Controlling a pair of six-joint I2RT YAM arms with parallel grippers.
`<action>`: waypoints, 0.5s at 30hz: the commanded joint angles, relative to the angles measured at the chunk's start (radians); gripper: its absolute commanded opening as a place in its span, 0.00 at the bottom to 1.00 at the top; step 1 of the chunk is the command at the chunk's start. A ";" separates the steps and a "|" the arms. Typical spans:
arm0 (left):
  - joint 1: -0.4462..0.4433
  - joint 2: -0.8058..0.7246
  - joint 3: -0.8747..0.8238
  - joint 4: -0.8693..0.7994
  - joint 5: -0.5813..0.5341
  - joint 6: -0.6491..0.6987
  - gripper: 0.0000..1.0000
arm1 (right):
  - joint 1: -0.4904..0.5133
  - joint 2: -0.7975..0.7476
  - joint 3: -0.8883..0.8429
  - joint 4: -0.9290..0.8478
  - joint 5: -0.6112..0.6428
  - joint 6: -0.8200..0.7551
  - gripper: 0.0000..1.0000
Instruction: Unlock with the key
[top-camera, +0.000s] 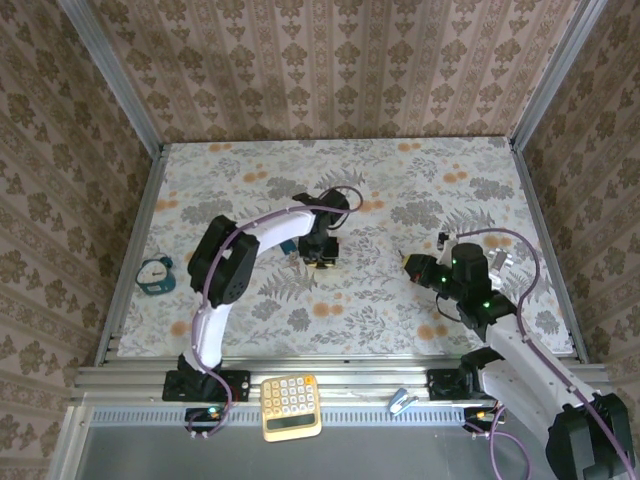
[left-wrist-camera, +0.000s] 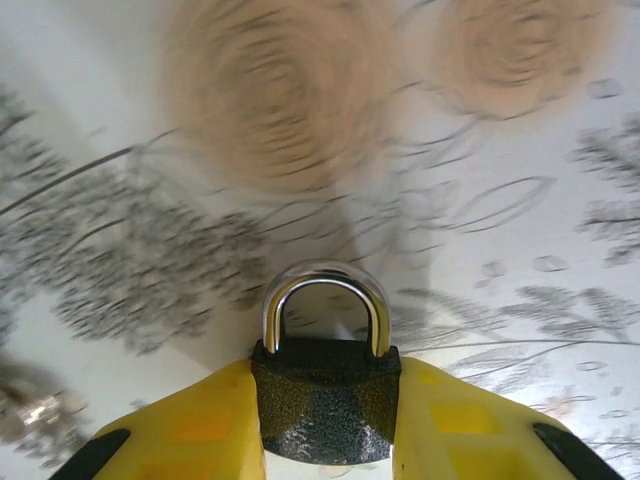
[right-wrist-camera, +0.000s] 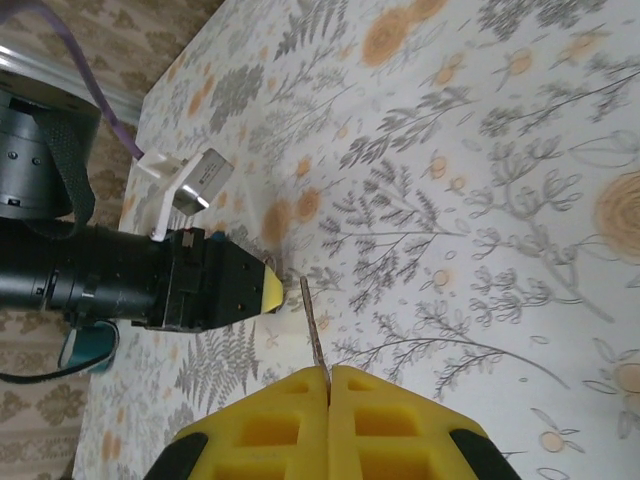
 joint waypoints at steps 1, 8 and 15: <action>0.038 -0.098 -0.053 0.013 -0.010 -0.060 0.27 | 0.045 0.035 -0.003 0.085 0.021 -0.014 0.00; 0.082 -0.244 -0.140 0.046 -0.016 -0.105 0.27 | 0.147 0.133 0.023 0.222 0.035 -0.029 0.00; 0.112 -0.314 -0.157 0.051 -0.009 -0.163 0.27 | 0.210 0.251 0.062 0.326 0.036 -0.032 0.00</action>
